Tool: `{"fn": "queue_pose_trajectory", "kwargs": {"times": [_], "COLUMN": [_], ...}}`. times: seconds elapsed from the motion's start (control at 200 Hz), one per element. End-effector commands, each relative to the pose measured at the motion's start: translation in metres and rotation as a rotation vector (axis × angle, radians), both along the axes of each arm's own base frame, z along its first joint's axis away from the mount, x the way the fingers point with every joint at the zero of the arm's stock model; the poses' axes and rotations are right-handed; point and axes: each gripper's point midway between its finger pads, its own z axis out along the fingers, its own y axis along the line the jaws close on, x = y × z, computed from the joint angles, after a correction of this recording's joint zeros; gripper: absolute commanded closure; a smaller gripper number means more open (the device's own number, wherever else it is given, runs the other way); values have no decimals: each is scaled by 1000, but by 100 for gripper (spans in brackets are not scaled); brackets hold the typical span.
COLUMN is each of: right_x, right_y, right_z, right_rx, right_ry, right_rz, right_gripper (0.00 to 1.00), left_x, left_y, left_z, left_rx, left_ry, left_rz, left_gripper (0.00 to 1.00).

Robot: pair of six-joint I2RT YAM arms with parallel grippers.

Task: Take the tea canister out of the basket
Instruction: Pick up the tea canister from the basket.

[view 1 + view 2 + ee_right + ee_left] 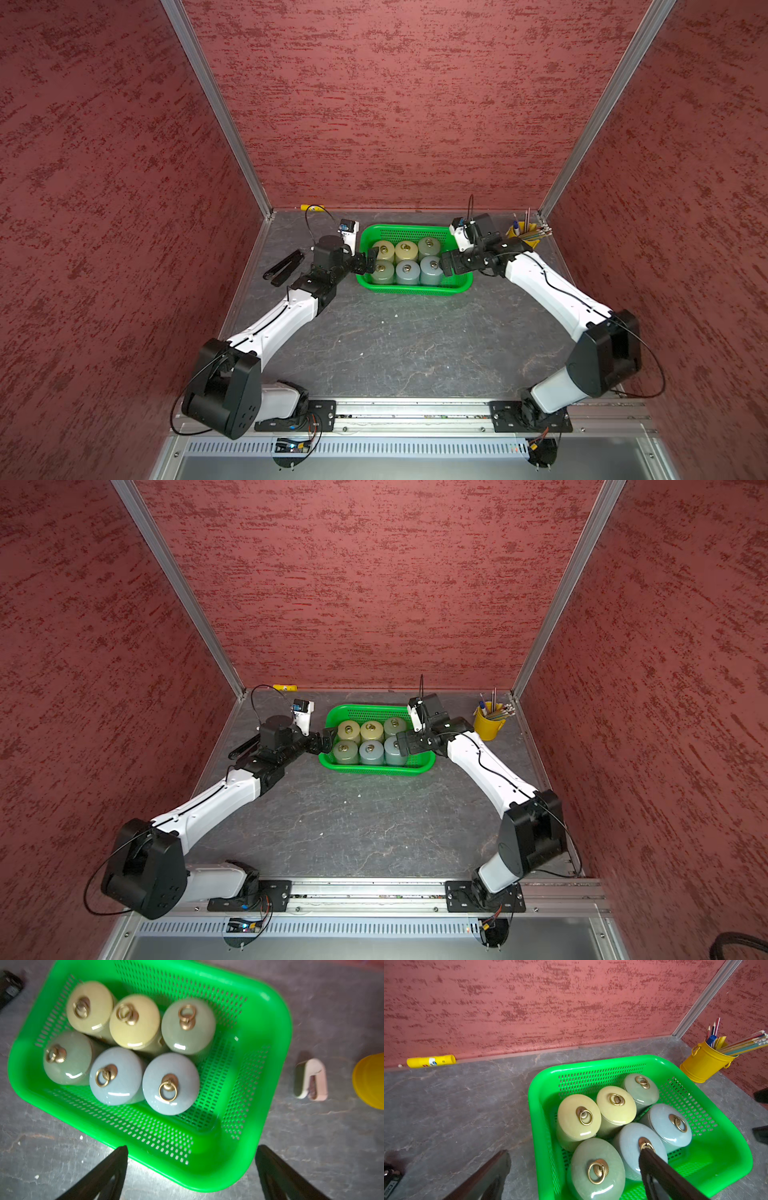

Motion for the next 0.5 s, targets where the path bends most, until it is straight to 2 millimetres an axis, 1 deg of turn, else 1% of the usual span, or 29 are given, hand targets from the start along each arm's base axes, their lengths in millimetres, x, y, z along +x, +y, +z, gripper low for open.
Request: {"fn": "queue_pose_trajectory", "kwargs": {"times": [0.0,0.095,0.18,0.26,0.396,0.496], "right_x": [-15,-7,-1,7,19,27], "right_y": [3,15,29,38,45,46], "right_z": [-8,-13,-16,-22,-28,-30], "right_rx": [-25,4,20,25,30,28], "right_ry": [107,139,160,176,197,197], "right_rz": [-18,-32,-27,-43,-85,-119], "right_gripper": [1,1,1,1,1,2], "left_x": [-8,-10,-12,-12,-12,-12], "left_y": [-16,-19,-21,-23,-27,-28], "left_z": [9,8,7,5,4,4], "left_rx": [-13,-11,-10,-11,-9,-11], "left_ry": [10,14,13,16,22,18], "left_rz": [-69,-84,-97,-103,-120,-128], "left_gripper": [0,0,0,0,0,0]}}
